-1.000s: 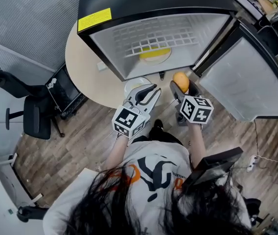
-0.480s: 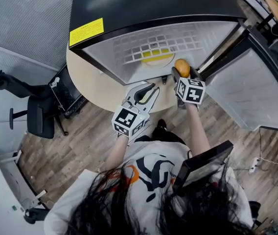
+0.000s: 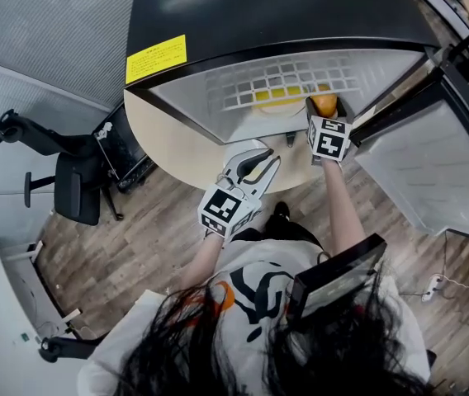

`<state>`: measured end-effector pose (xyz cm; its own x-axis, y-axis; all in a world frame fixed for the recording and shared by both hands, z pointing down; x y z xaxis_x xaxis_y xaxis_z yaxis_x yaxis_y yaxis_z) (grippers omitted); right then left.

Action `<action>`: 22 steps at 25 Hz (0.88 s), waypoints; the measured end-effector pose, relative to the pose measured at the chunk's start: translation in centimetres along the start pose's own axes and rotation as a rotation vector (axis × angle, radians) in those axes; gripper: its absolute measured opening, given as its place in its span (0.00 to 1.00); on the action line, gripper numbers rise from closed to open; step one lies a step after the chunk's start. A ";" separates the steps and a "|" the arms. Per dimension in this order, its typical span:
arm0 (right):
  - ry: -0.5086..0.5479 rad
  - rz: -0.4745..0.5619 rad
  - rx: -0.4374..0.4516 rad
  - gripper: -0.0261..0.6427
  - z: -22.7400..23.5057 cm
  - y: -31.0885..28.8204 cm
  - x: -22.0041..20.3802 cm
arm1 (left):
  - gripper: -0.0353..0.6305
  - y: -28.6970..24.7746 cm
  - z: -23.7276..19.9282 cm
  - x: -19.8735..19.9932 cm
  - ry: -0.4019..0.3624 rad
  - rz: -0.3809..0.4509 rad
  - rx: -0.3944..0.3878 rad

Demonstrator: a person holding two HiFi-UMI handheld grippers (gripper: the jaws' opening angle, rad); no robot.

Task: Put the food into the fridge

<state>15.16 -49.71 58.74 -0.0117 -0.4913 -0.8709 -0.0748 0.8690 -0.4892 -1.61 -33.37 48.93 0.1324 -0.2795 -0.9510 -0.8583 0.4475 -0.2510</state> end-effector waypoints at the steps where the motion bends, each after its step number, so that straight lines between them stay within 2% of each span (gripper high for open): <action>1: 0.004 0.011 -0.016 0.56 0.1 -0.4 0.2 | 0.15 0.0 0.1 0.0 -0.002 -0.004 -0.001; 4: 0.000 0.024 -0.026 0.56 0.2 -1.5 0.7 | 0.15 0.2 0.2 -0.3 -0.003 -0.016 0.002; 8: 0.008 -0.016 -0.035 0.56 -0.2 -2.1 0.5 | 0.15 0.4 0.3 -0.6 -0.003 -0.029 0.004; 14: -0.115 -0.052 0.006 0.56 0.3 -1.7 -0.5 | 0.15 1.0 0.3 -0.6 -0.004 -0.033 0.011; 19: -0.091 -0.040 -0.008 0.56 0.7 -0.1 -0.4 | 0.15 1.2 0.6 -0.7 -0.004 -0.034 0.002; 22: -0.112 -0.019 -0.018 0.56 1.1 1.2 0.1 | 0.15 1.3 1.0 -0.7 -0.011 -0.035 -0.007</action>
<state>16.16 -48.65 58.01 0.1011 -0.4969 -0.8619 -0.0924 0.8579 -0.5055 -2.36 -31.73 49.12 0.1677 -0.2854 -0.9436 -0.8567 0.4315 -0.2827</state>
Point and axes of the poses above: the fingertips, and each gripper's own axes: y backward along the fingers, z to its right, x out of its top, the point moved 4 cm from there along y, backward along the fingers, and after that the axes turned 11 degrees about -x, right-handed, at the moved point
